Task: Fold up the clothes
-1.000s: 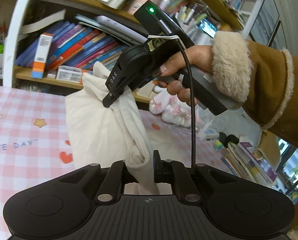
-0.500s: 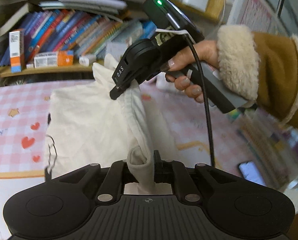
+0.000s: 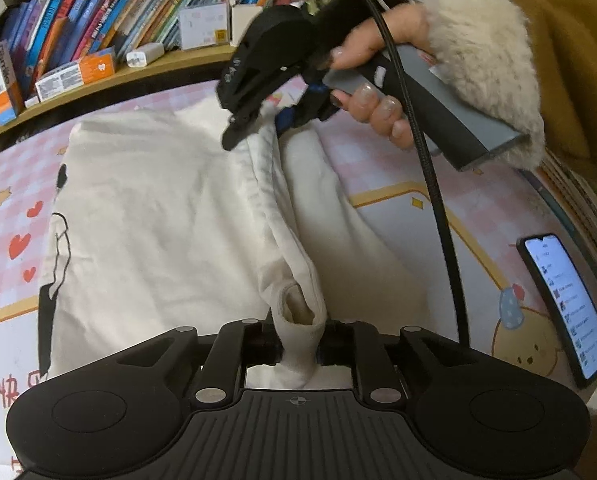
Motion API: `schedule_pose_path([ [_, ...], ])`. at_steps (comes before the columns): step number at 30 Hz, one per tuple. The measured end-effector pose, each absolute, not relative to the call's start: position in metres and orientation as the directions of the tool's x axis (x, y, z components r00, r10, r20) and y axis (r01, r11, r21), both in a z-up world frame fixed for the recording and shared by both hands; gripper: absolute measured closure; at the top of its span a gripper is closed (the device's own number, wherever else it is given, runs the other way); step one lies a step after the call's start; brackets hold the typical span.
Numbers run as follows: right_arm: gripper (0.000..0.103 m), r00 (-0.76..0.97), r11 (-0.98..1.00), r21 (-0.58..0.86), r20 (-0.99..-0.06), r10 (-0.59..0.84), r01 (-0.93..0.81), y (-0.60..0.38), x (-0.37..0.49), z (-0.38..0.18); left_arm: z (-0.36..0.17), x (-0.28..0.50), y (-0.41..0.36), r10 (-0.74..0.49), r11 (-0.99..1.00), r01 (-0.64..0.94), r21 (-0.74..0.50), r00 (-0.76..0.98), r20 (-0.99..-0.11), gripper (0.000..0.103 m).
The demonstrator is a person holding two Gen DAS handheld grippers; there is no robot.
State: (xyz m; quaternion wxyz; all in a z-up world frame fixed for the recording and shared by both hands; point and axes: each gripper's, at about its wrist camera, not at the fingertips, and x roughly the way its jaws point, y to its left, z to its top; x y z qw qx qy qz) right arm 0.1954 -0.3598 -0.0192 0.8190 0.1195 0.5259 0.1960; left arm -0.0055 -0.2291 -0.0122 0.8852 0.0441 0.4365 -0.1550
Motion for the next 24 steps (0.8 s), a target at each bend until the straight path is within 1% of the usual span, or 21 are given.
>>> schedule_pose_path([
  [5,0.072,0.381,0.877,0.459,-0.792,0.477,-0.142,-0.383,0.198,-0.018,-0.008,-0.009,-0.232,-0.236,0.953,0.297,-0.066,0.586,-0.775,0.086],
  [6,0.075,0.381,0.875,0.466,-0.791,0.479,-0.133,-0.386,0.198,-0.019,-0.008,-0.01,-0.233,-0.238,0.953,0.296,-0.068,0.588,-0.773,0.086],
  [7,0.083,0.378,0.869,0.478,-0.786,0.489,-0.129,-0.388,0.198,-0.02,-0.007,-0.011,-0.235,-0.241,0.95,0.306,-0.061,0.598,-0.764,0.088],
  [9,0.094,0.371,0.856,0.501,-0.776,0.51,-0.128,-0.39,0.198,-0.022,-0.003,-0.013,-0.239,-0.248,0.944,0.327,-0.042,0.621,-0.744,0.098],
  [10,0.096,0.38,0.857,0.497,-0.773,0.509,-0.137,-0.388,0.198,-0.02,0.002,-0.015,-0.242,-0.244,0.941,0.337,-0.017,0.643,-0.726,0.098],
  [12,0.097,0.41,0.856,0.49,-0.755,0.512,-0.166,-0.386,0.196,-0.011,0.013,-0.02,-0.248,-0.233,0.934,0.354,0.04,0.69,-0.685,0.099],
  [13,0.097,0.429,0.85,0.494,-0.737,0.522,-0.186,-0.387,0.195,-0.004,0.019,-0.02,-0.251,-0.237,0.929,0.365,0.054,0.702,-0.672,0.099],
  [15,0.097,0.467,0.836,0.499,-0.698,0.543,-0.226,-0.388,0.193,0.01,0.019,-0.017,-0.26,-0.246,0.917,0.394,0.068,0.691,-0.68,0.096],
  [16,0.097,0.474,0.84,0.489,-0.696,0.539,-0.236,-0.388,0.194,0.014,0.014,-0.015,-0.265,-0.243,0.912,0.403,0.073,0.676,-0.695,0.094],
  [18,0.096,0.455,0.869,0.444,-0.741,0.493,-0.218,-0.388,0.2,0.009,0.003,-0.011,-0.273,-0.246,0.902,0.426,0.069,0.64,-0.728,0.087],
  [19,0.094,0.447,0.888,0.412,-0.768,0.459,-0.205,-0.387,0.202,0.004,-0.002,-0.01,-0.275,-0.268,0.893,0.447,0.046,0.612,-0.744,0.087],
  [20,0.09,0.448,0.907,0.374,-0.789,0.421,-0.194,-0.386,0.202,-0.001,-0.004,-0.012,-0.276,-0.285,0.888,0.459,0.026,0.593,-0.754,0.082],
  [21,0.086,0.452,0.924,0.335,-0.806,0.382,-0.183,-0.386,0.201,-0.006,-0.003,-0.013,-0.276,-0.303,0.884,0.468,0.006,0.581,-0.756,0.078],
  [24,0.083,0.471,0.933,0.318,-0.805,0.361,-0.171,-0.39,0.193,-0.007,0.002,-0.018,-0.268,-0.401,0.863,0.496,-0.095,0.559,-0.726,0.075],
])
